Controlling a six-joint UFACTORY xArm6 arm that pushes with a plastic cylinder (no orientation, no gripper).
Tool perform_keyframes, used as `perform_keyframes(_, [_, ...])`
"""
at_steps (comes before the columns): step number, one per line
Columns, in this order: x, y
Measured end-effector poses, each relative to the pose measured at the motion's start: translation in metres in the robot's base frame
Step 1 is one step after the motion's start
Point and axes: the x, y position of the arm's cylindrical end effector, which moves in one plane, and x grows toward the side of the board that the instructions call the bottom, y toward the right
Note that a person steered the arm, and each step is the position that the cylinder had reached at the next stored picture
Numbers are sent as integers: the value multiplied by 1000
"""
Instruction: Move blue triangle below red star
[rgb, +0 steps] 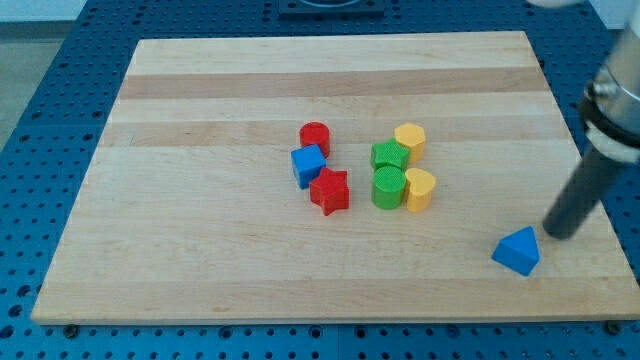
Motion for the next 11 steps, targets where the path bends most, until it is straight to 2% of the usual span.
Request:
perform_keyframes(2, [54,-11])
perform_keyframes(3, [50,-39])
perform_keyframes(5, [1,-92])
perform_keyframes(6, [9,-100])
perform_keyframes(7, [22,-58])
perform_keyframes(8, [11,-22])
perform_keyframes(9, [-56,-29])
perform_keyframes(10, [-61,-46])
perform_keyframes(11, [-47,-53])
